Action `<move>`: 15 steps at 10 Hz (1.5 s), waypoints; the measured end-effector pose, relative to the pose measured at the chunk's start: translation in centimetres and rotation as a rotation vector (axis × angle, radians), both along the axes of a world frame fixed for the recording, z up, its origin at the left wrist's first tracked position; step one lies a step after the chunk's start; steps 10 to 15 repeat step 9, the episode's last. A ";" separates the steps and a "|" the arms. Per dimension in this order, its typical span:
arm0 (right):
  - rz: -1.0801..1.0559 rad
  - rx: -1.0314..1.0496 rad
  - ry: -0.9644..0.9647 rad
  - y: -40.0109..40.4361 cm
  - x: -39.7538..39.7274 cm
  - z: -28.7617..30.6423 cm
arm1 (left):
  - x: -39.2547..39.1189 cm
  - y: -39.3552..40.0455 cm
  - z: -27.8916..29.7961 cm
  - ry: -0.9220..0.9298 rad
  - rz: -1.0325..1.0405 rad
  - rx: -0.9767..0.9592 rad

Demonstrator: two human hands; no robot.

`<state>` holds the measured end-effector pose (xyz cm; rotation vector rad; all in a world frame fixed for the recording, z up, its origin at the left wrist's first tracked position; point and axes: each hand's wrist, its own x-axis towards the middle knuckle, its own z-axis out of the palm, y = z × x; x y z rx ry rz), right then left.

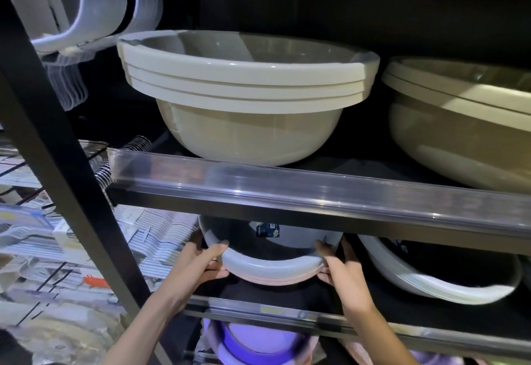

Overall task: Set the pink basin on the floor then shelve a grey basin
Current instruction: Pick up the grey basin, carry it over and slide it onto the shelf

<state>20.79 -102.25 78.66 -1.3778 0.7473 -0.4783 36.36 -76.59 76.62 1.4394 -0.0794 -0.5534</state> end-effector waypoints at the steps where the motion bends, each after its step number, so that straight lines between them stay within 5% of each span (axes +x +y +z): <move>1: -0.024 -0.039 0.007 -0.2 0.6 0.2 | 0.9 -0.3 0.1 0.010 -0.052 0.001; 6: 0.025 -0.054 0.079 -0.8 0.8 0.7 | 0.5 -0.7 1.8 -0.011 -0.041 0.048; 8: 0.103 -0.338 0.202 -0.9 -1.7 1.4 | -0.1 -0.1 1.8 -0.166 -0.045 0.245; 9: 0.130 -0.520 0.341 -0.9 -3.1 1.8 | -0.9 0.6 2.1 -0.380 -0.060 0.525; 15: 0.130 -0.520 0.341 -0.9 -3.1 1.8 | -0.9 0.6 2.1 -0.380 -0.060 0.525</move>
